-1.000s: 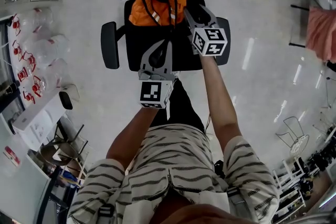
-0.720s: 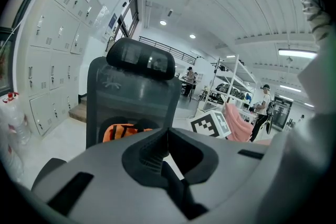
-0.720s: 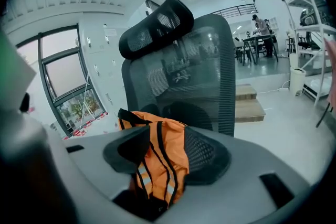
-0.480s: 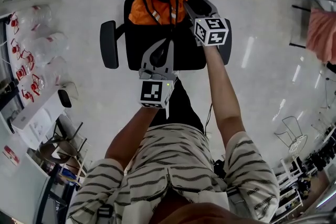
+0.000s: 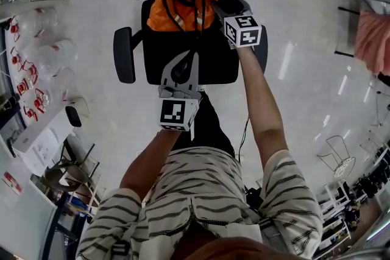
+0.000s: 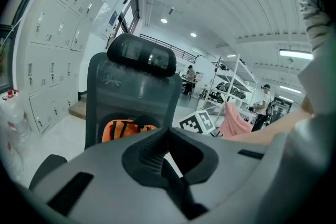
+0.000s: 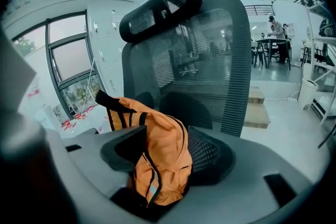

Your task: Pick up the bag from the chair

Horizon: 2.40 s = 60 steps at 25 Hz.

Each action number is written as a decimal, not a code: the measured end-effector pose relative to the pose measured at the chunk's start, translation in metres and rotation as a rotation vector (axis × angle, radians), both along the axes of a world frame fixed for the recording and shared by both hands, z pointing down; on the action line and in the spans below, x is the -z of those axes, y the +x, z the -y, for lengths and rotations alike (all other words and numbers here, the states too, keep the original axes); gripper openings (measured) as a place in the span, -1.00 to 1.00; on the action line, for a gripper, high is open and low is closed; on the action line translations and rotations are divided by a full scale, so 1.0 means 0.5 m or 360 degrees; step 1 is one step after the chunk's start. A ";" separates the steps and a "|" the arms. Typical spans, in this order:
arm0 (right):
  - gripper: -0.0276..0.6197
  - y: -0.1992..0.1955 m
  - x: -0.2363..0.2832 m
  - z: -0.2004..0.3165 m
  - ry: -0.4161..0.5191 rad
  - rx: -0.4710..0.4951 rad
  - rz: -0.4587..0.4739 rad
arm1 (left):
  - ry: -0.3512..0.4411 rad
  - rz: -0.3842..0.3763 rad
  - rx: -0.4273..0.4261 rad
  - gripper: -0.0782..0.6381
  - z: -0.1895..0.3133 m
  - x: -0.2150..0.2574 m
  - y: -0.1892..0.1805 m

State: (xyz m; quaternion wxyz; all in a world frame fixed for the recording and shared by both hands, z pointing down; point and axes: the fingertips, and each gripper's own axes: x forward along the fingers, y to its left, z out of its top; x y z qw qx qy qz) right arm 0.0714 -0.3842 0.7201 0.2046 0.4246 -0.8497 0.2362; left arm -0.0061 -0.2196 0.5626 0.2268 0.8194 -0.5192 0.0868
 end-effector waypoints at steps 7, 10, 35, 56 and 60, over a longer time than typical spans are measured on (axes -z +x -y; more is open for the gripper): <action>-0.14 -0.015 -0.028 0.024 -0.0015 0.0055 -0.0027 | -0.0017 -0.0003 -0.0004 -0.72 0.002 -0.008 -0.001; -0.14 -0.010 -0.046 0.030 -0.0035 0.0064 -0.0057 | -0.0024 -0.0005 -0.0004 -0.72 0.001 -0.012 0.000; -0.51 -0.048 -0.093 0.073 -0.0177 0.0074 -0.0006 | -0.0057 0.0005 0.0006 -0.72 0.014 -0.031 -0.012; -0.84 -0.054 -0.074 0.025 -0.0254 0.0002 0.0123 | -0.0030 0.0008 0.0032 -0.72 -0.002 -0.018 -0.021; -0.84 -0.057 -0.060 0.009 -0.0251 -0.0009 0.0174 | -0.0016 0.0009 0.0040 -0.72 -0.005 -0.008 -0.020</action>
